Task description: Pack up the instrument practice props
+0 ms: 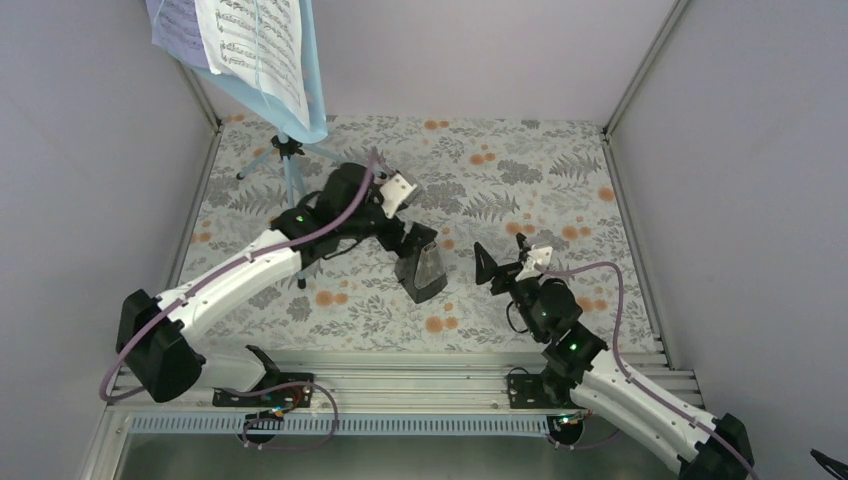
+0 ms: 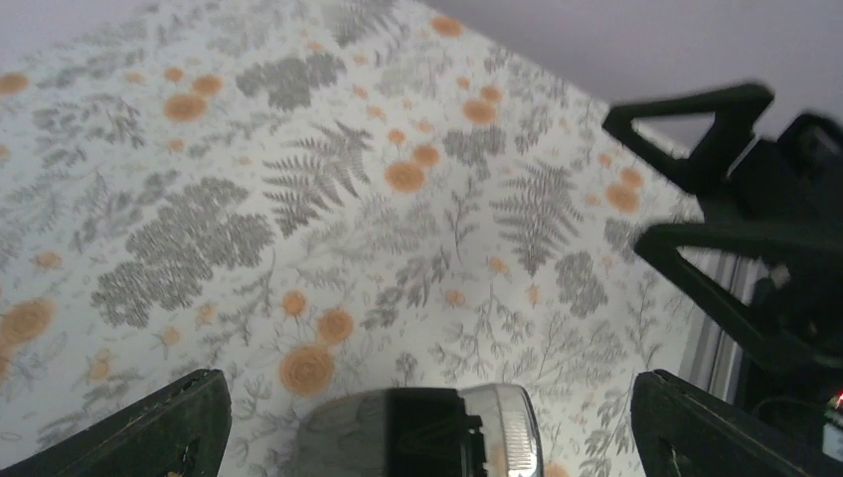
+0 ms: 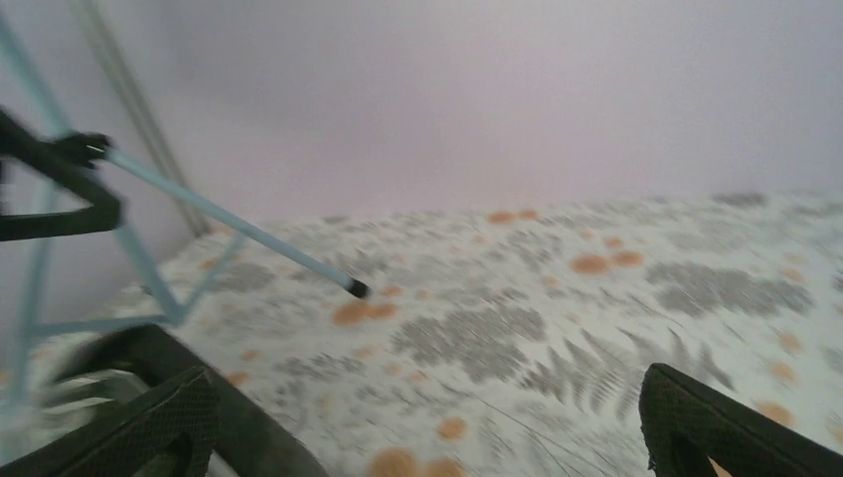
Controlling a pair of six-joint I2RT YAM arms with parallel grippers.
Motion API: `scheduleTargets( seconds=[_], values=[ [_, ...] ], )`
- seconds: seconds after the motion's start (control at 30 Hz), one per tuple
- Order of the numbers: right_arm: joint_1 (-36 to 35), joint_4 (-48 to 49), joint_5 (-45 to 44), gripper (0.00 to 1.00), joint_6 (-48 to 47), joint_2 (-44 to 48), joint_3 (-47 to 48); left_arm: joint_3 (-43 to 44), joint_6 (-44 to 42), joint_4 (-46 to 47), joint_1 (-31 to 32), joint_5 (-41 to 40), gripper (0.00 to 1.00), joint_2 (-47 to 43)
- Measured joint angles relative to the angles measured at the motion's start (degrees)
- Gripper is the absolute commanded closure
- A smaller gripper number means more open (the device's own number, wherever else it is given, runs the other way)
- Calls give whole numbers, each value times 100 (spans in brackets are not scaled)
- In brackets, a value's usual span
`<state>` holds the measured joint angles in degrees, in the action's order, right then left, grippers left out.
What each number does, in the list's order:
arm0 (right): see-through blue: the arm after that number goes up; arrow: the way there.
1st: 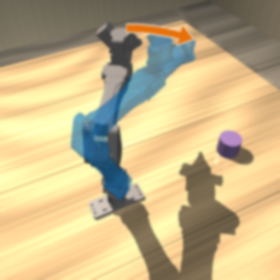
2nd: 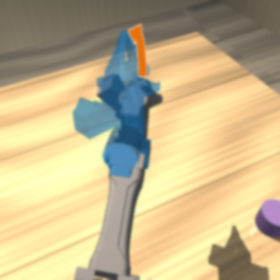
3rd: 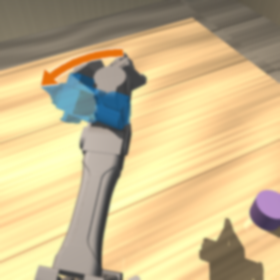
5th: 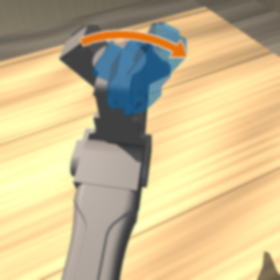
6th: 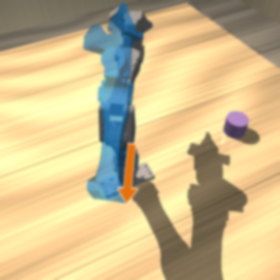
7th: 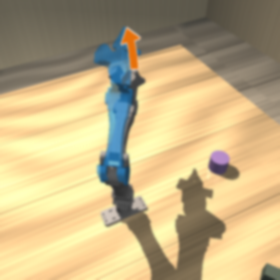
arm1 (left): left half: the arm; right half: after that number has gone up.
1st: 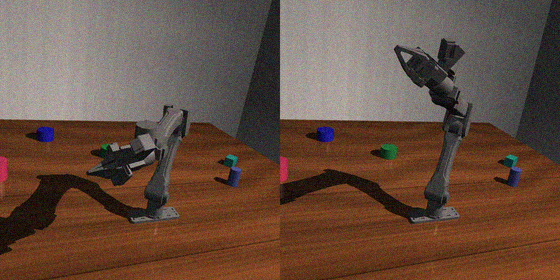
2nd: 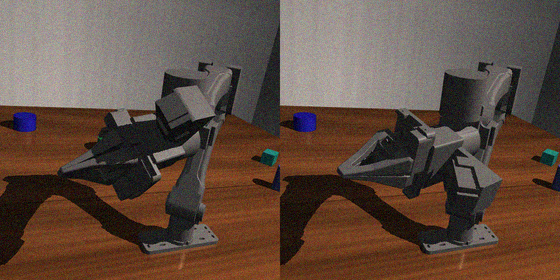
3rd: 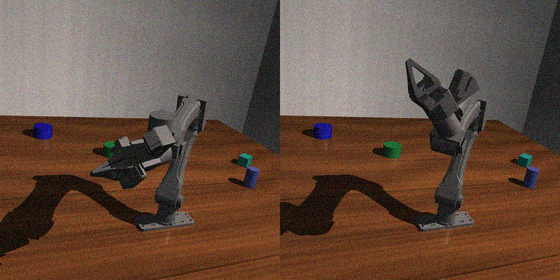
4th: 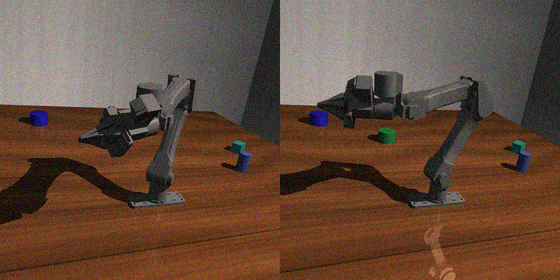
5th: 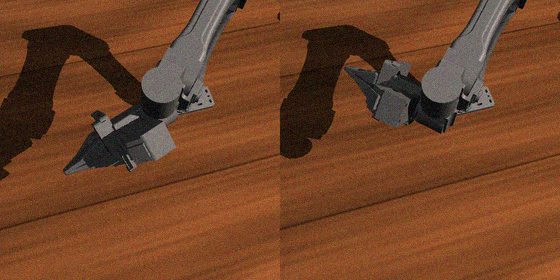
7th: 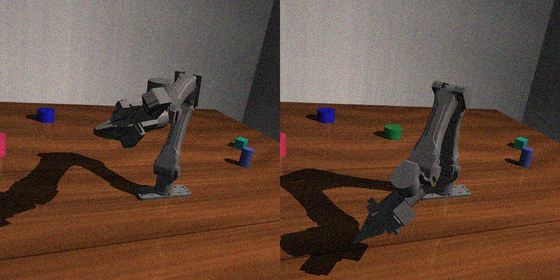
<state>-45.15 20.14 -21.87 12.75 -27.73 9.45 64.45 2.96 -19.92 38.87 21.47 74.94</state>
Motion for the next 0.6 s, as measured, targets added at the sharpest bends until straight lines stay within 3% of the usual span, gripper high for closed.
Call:
scheduleTargets(
  seconds=[0.1, 0.4, 0.6],
  values=[
    [299, -535, -127, 0, 236, -92, 61, 59, -107, -216, 444, -570, 0, 245],
    [557, -1058, -133, 0, 573, -411, 61, 68, -286, -564, 796, -1246, 1, 699],
    [599, -1086, -136, 0, 616, -352, 61, 68, -466, -566, 883, -1353, 34, 758]
  ],
)
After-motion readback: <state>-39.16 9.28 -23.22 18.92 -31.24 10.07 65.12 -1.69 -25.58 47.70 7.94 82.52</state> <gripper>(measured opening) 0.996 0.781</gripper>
